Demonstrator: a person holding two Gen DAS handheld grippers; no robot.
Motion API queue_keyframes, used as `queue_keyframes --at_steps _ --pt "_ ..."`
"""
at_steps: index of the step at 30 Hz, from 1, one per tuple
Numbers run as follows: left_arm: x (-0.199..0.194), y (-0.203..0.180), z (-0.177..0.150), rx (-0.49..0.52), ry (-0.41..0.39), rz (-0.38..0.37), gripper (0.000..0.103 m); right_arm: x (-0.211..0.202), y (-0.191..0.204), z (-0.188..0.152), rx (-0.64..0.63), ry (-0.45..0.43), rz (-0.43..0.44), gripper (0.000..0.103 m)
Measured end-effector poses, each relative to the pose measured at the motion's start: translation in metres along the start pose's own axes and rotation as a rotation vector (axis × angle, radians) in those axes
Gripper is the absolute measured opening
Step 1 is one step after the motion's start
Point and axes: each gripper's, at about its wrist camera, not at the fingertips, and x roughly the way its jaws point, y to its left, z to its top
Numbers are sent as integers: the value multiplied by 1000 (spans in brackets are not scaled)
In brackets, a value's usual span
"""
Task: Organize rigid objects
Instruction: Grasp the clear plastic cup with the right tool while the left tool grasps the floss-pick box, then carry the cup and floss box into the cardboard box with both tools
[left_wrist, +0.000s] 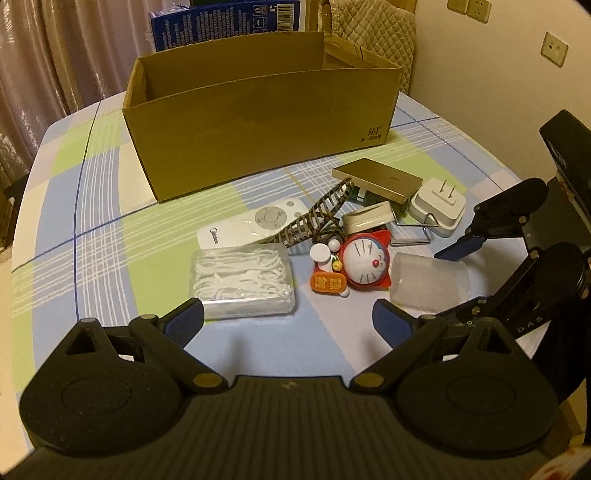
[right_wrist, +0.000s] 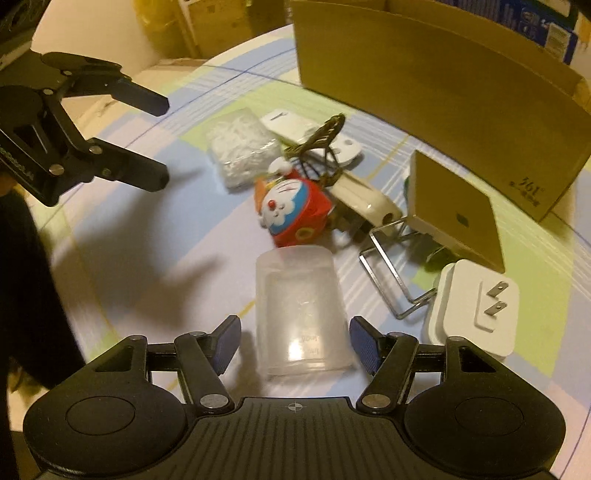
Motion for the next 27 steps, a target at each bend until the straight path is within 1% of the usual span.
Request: queue_keyframes --at_steps 4,5,6,7,11,14,16,19,23,24,25,27 --pt "3 4 2 11 0 -1 96 4 12 1 -86 5 -63 63" --pt "4 5 2 12 1 1 96 4 12 -1 -86 3 -66 60" --pt "5 6 2 15 0 3 96 4 11 -1 -72 2 -61 54" --pt "6 8 2 18 -1 0 96 3 9 -1 -49 -2 -48 50" --pt "13 14 2 24 1 -10 96 -1 5 -4 18 -18 -71 50" --pt "23 19 4 22 11 12 96 -10 4 -9 87 -51 -78 50" --pt "30 22 5 13 17 24 96 -18 2 -13 158 -86 -79 50" --pt "43 26 11 -15 32 48 96 -28 0 -18 255 -135 -90 50" --pt "60 29 18 -43 56 76 96 -37 0 -19 344 -176 -100 50" --pt "65 30 20 -46 64 84 94 -39 0 -19 359 -181 -104 50" --pt "67 30 21 -47 66 92 89 -40 0 -19 373 -186 -107 50" --pt "75 32 23 -51 84 97 87 -42 0 -19 393 -193 -104 50"
